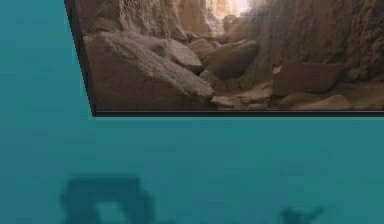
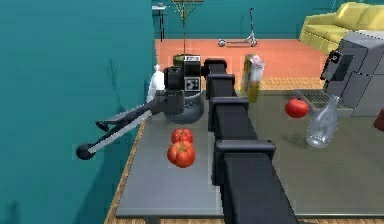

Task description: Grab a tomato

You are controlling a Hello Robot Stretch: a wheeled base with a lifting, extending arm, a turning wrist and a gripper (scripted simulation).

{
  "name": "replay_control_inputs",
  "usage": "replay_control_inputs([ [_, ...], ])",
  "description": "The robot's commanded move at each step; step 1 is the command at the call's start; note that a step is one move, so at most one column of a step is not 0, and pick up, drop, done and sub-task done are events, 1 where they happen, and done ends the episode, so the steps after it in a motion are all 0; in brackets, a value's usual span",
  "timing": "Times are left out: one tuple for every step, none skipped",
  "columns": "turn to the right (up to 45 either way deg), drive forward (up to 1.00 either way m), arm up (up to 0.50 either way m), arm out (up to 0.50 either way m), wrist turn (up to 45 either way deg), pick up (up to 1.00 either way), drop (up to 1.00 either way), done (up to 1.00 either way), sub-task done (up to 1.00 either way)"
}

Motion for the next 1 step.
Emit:
replay_control_inputs([
  [0.0, 0.00, 0.00, 0.00, 45.0, 0.00, 0.00, 0.00, 0.00],
])
